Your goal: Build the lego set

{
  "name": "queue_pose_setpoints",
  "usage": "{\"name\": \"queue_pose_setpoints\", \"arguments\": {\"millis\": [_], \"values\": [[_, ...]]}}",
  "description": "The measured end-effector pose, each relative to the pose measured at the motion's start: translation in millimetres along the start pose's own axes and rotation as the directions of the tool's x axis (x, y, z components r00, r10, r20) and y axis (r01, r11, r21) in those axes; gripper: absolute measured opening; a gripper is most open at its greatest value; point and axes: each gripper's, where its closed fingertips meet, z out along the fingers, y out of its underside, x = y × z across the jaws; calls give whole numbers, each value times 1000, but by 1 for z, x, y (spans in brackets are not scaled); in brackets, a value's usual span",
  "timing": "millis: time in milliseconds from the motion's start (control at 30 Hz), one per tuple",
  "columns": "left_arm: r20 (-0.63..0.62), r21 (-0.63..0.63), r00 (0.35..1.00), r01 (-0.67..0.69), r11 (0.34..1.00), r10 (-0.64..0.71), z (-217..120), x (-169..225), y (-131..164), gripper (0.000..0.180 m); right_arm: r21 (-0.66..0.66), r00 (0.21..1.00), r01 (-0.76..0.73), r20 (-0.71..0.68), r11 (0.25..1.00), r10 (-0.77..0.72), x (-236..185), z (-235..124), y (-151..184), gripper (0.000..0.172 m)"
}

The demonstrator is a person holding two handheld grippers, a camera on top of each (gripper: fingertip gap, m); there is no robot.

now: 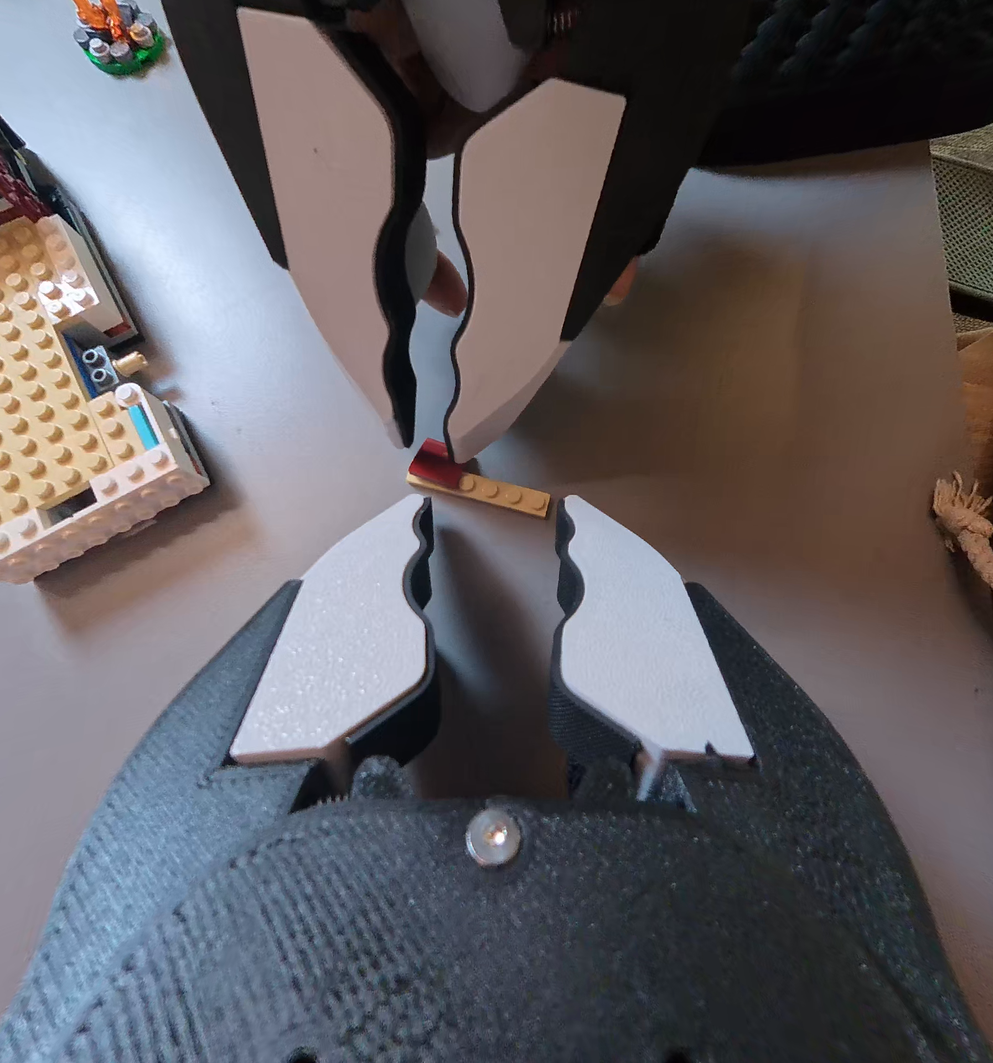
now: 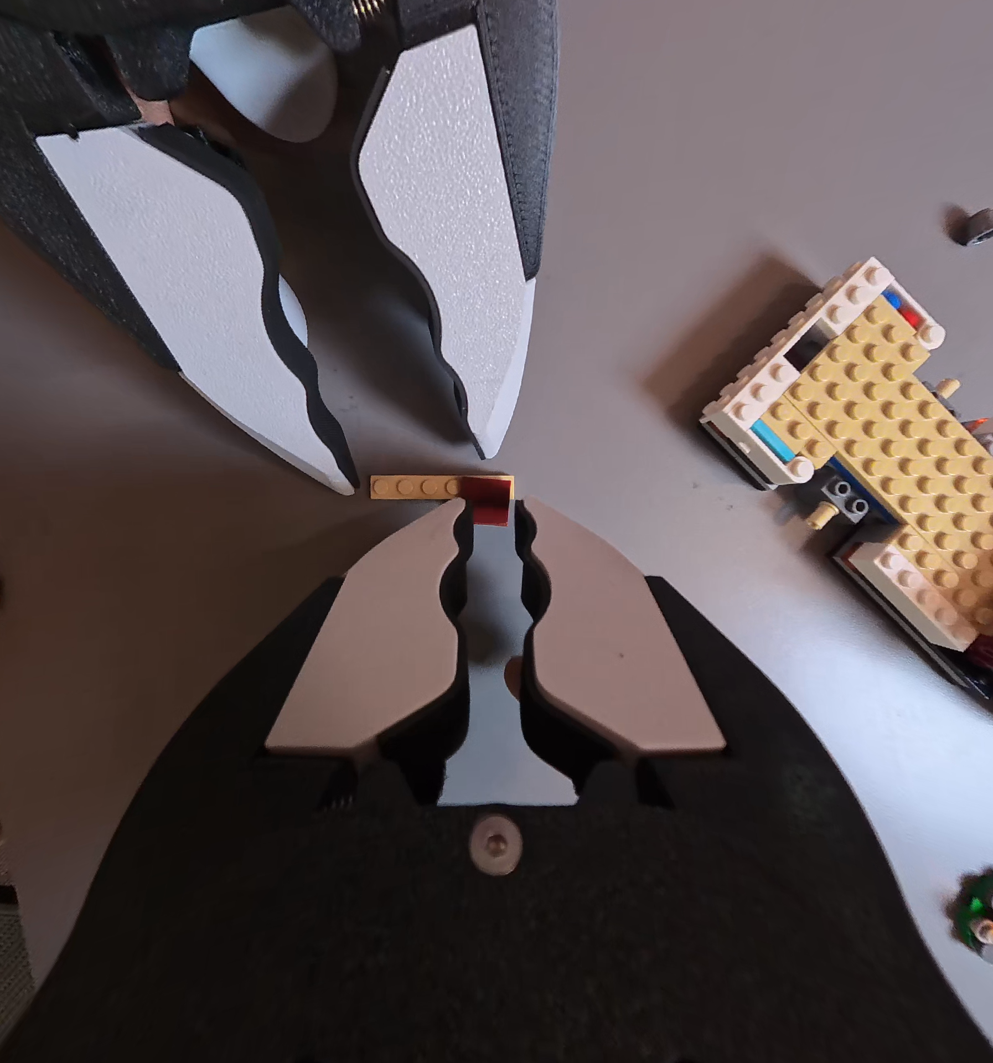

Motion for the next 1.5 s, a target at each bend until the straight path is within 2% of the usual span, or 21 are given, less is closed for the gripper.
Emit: {"name": "queue_pose_setpoints", "arguments": {"millis": [933, 1067, 1267, 1500], "values": [[8, 4, 1000, -6, 1000, 5, 0, 1, 1, 40, 43, 1000, 9, 26, 999, -10, -2, -2, -7, 14], [13, 10, 1000, -2, 1000, 1, -2, -1, 1, 41, 61, 998, -6, 62, 998, 2, -9, -4, -4, 24], [22, 24, 1000, 11, 1000, -12, -8, -8, 3, 44, 70, 997, 18, 79, 997, -23, -20, -3, 1, 55], [37, 25, 999, 6, 1000, -7, -10, -12, 4, 44, 21, 993, 69, 91, 997, -70, -16, 6, 0, 60]]}}
